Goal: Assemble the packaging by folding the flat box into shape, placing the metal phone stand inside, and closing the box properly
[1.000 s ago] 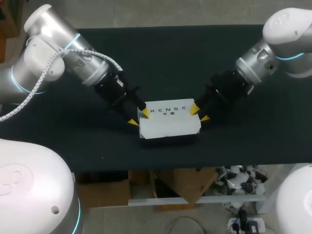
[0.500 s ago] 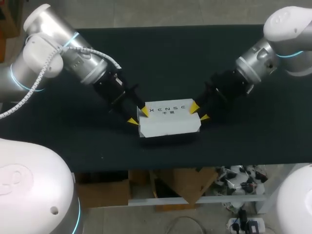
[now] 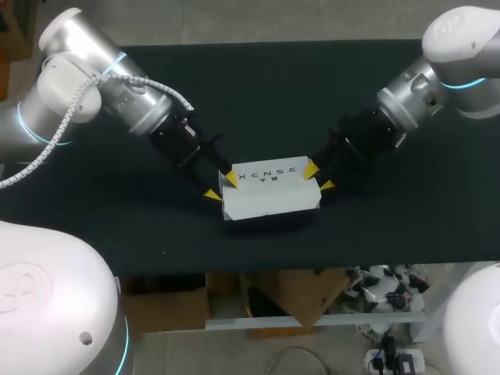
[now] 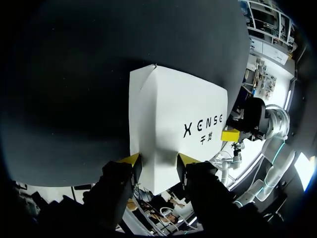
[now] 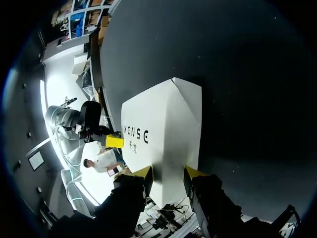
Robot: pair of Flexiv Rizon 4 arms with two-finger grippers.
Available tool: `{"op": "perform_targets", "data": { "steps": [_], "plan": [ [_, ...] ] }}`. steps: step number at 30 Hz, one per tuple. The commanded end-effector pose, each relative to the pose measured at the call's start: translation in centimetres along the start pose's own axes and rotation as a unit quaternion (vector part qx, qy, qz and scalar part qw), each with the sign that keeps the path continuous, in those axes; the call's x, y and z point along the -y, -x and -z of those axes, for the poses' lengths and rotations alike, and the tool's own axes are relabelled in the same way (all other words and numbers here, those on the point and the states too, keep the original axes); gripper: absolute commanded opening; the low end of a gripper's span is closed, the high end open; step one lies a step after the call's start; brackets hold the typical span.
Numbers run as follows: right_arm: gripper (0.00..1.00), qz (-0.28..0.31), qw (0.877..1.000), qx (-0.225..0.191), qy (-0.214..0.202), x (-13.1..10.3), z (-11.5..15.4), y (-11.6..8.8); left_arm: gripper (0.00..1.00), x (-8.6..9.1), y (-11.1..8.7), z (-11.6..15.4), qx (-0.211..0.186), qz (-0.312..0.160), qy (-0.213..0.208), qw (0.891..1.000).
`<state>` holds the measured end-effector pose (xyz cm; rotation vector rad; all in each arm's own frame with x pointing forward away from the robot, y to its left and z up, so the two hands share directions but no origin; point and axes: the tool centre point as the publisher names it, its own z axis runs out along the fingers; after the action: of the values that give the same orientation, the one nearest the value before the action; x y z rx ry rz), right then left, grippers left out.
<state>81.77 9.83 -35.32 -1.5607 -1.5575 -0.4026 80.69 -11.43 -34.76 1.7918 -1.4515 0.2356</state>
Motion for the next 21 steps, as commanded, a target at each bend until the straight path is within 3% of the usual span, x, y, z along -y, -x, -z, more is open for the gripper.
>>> {"op": "perform_targets", "data": {
  "steps": [1,21],
  "plan": [
    [0.43,-0.001,1.000,-0.001,-0.006,-0.48,-1.17,-0.55,0.46,0.16,-1.05,-1.00,0.002,0.000,0.000,1.000],
    [0.43,0.008,1.000,0.009,-0.010,-0.76,-1.92,0.29,0.48,-0.01,-0.33,-1.80,0.023,-0.030,-0.043,0.998]
  ]
}}
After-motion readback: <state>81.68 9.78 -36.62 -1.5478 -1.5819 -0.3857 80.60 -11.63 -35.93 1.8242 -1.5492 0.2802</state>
